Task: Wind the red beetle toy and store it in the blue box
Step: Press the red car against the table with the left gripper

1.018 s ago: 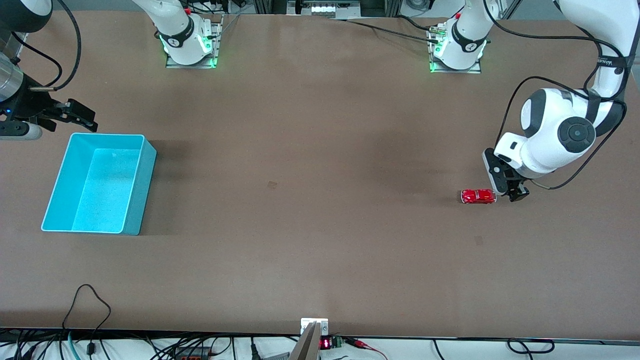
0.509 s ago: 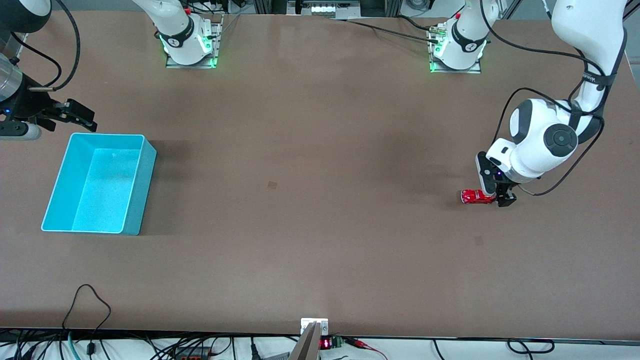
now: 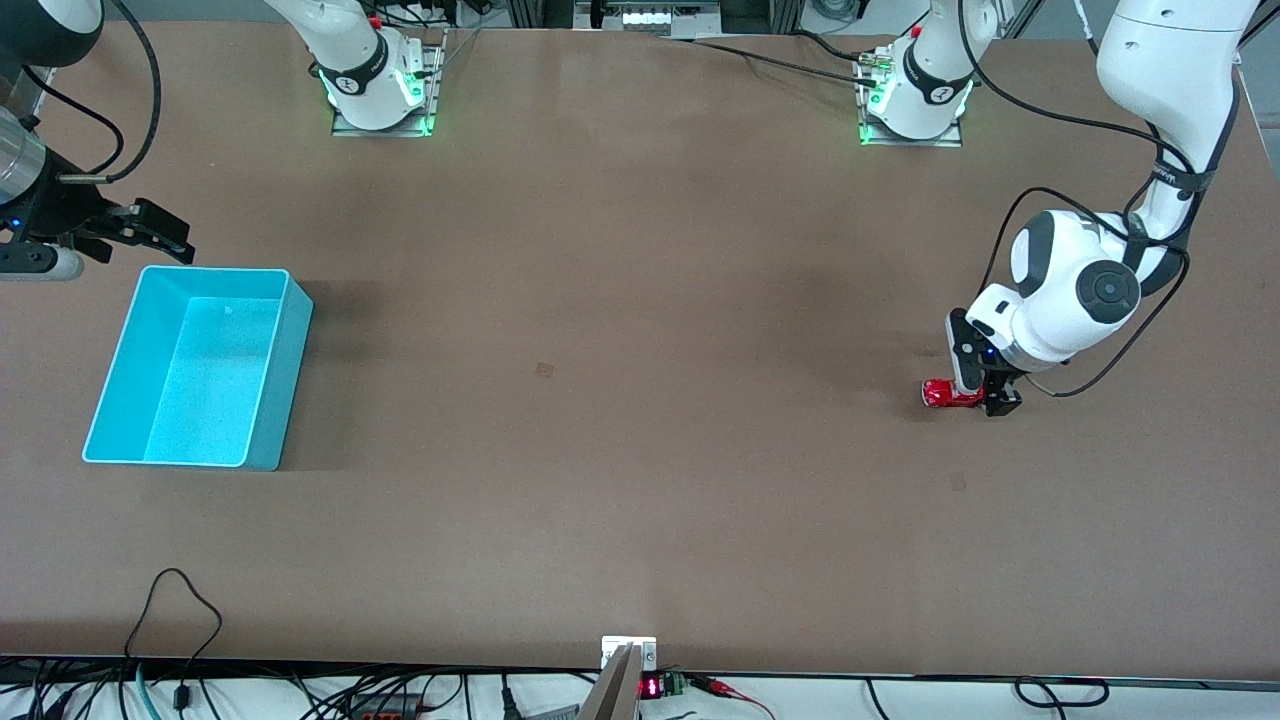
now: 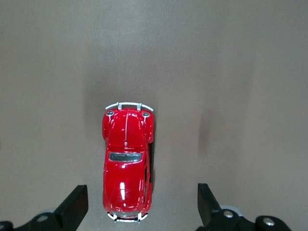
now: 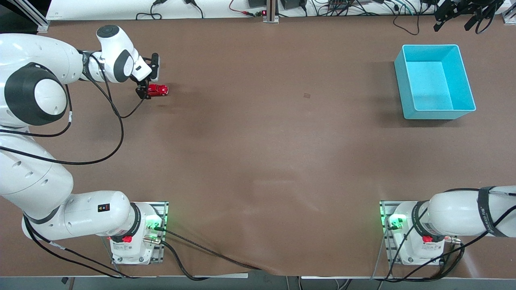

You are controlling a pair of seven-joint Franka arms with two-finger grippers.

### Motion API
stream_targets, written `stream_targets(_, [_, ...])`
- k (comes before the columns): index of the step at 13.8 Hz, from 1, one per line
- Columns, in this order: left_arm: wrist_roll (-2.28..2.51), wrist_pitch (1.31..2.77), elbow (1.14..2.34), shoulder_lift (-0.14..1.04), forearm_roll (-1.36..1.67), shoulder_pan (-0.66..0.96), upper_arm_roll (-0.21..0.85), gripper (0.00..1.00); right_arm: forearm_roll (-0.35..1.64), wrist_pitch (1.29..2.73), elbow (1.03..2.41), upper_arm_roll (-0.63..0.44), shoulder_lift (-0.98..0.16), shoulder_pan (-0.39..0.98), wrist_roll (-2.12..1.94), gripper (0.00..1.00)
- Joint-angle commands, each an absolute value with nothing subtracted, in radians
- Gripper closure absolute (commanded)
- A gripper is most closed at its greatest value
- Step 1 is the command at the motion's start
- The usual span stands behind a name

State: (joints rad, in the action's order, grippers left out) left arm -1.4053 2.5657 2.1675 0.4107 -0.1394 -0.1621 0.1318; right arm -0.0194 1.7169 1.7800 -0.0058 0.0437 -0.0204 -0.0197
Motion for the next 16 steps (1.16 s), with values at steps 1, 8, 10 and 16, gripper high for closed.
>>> stream_targets(1, [-1.424, 2.611, 2.178, 0.423, -0.15, -0.175, 0.137, 0.0, -0.018, 1.703, 1.761, -0.003, 0.035, -0.026, -0.015, 0.0])
stream_targets(8, [-1.436, 2.64, 2.186, 0.439, -0.156, -0.173, 0.135, 0.25, -0.021, 1.709, 1.759, 0.005, -0.044, -0.015, -0.031, 0.0])
stream_targets(10, [-1.437, 2.64, 2.184, 0.439, -0.158, -0.173, 0.137, 0.28, -0.031, 1.7, 1.753, 0.009, -0.083, -0.002, -0.028, 0.0])
stream_targets(16, [-1.436, 2.642, 2.183, 0.439, -0.156, -0.173, 0.135, 0.64, -0.028, 1.7, 1.755, 0.009, -0.092, -0.002, -0.029, 0.0])
